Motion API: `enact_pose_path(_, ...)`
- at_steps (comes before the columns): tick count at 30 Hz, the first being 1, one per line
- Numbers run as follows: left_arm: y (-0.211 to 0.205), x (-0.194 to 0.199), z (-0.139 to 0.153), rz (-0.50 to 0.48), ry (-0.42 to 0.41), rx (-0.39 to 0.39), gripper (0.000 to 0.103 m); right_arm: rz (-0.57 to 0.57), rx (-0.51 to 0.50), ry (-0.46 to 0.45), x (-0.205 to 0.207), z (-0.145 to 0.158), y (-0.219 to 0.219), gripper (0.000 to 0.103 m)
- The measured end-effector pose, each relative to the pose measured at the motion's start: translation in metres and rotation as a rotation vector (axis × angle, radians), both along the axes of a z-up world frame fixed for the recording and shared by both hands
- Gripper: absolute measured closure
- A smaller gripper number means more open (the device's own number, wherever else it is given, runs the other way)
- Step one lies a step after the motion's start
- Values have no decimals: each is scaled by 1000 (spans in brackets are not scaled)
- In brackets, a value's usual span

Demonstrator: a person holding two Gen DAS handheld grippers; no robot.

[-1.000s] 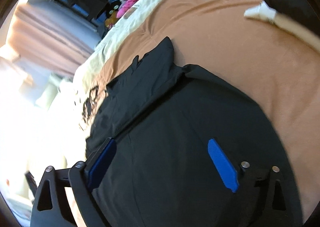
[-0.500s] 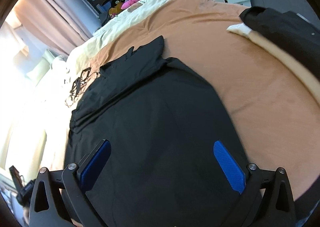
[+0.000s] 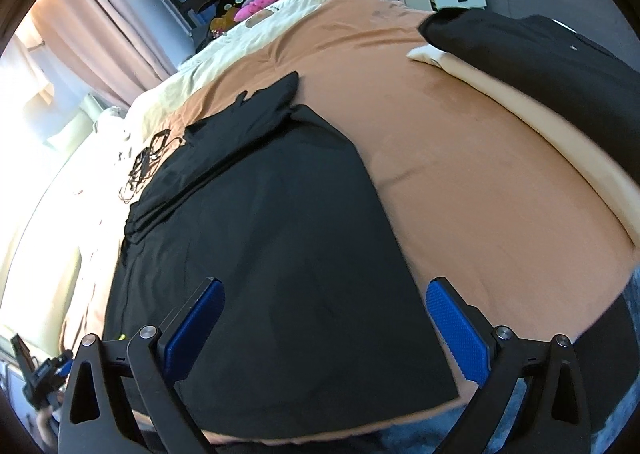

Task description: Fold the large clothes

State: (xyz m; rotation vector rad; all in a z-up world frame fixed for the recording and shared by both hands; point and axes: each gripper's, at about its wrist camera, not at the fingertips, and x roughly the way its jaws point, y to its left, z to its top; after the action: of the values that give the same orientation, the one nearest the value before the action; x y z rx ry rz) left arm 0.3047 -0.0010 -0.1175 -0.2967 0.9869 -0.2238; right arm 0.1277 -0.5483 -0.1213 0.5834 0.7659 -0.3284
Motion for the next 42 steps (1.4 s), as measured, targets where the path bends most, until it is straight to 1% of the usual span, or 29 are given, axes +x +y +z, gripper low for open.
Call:
enact_pose_path(2,5,-2,-6,5,4,-3,38,-4,5,6,-6,-6,-2,6)
enact_pose_path(5,13,-3,-16,14,19,-10,38,-4,17,23,-13,-19,-6,14)
enact_pose_path(8,19,-2,-26,12,40,-26,49,5,31,37,-15,-33,-10,18)
enact_pose_path(9,20,-1,-30,10,48,-33,49,8,35,37,-17,-36,-12,20)
enact_pose_path(13,21,7,-39,2,66,-50,49,5,66,39,-14,-51,-17,21)
enact_pose_path(15,20,12,-45,-5,82,-73,50,6,89,28,-13,-56,-20,22)
enact_pose_path(16,19,14,-47,-9,88,-76,53,6,96,25,-11,-59,-21,22)
enact_pose_path(17,17,16,-50,-16,99,-78,58,5,101,26,-10,-61,-22,23)
enact_pose_path(18,15,18,-54,-24,116,-88,61,4,105,29,-8,-63,-23,23)
enact_pose_path(20,13,19,-61,-32,144,-111,61,2,112,22,-7,-66,-25,24)
enact_pose_path(22,12,17,-64,-35,148,-126,61,-3,122,8,-6,-67,-28,26)
enact_pose_path(23,12,15,-64,-37,151,-140,61,-11,130,1,-7,-67,-31,29)
enact_pose_path(24,13,12,-65,-38,157,-159,61,-15,134,-1,-7,-68,-33,32)
enact_pose_path(26,14,7,-66,-43,172,-199,61,-21,147,-9,-10,-68,-38,35)
enact_pose_path(30,15,-3,-70,-57,201,-267,61,-11,185,-28,-18,-69,-45,36)
enact_pose_path(35,14,-8,-71,-67,213,-315,61,42,288,-78,-34,-75,-46,36)
enact_pose_path(39,11,-6,-75,-58,206,-314,61,88,400,-140,-49,-83,-43,36)
enact_pose_path(41,9,-2,-76,-50,200,-325,61,105,444,-172,-54,-88,-37,36)
enact_pose_path(42,6,0,-75,-48,194,-320,61,112,447,-176,-55,-90,-34,36)
